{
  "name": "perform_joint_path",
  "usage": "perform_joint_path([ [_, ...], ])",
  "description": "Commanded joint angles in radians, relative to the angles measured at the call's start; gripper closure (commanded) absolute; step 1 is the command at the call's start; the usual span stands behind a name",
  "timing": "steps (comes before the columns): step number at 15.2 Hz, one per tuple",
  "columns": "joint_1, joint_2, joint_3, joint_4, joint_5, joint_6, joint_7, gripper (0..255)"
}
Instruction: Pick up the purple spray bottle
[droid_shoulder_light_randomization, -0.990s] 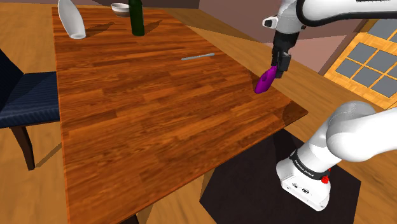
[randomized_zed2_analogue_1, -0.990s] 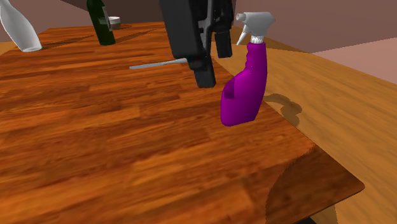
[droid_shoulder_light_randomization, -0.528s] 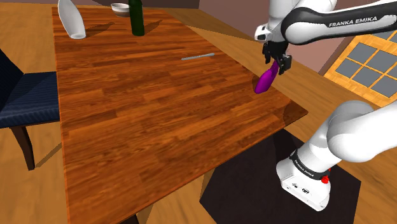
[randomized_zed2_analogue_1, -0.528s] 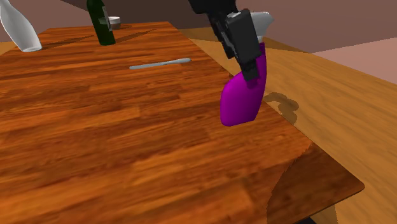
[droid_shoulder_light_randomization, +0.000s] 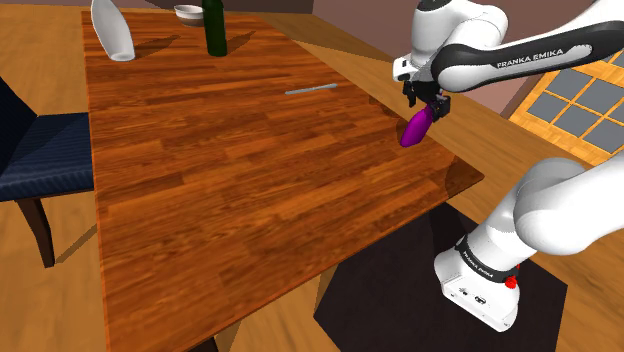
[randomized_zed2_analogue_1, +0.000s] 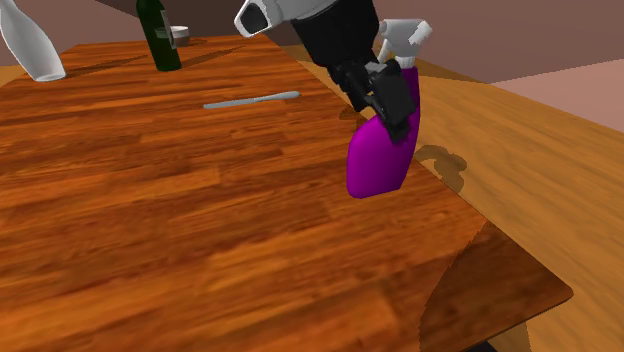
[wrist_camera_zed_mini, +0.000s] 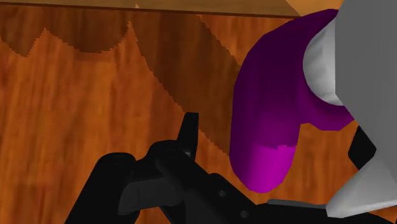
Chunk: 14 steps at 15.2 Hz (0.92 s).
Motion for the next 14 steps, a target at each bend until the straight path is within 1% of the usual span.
perform_joint_path([
  [1,-0.003,0.017,-0.006,-0.022,-0.012,0.035,0.019,0],
  [3,-0.003,0.017,-0.006,-0.022,-0.012,0.035,0.019,0],
  [4,-0.003,0.015,-0.006,-0.022,-0.012,0.034,0.018,255],
  [13,-0.003,0.017,-0.006,-0.022,-0.012,0.035,0.019,255],
  [14,-0.002,0.01,-0.004,-0.014,-0.007,0.022,0.011,255],
])
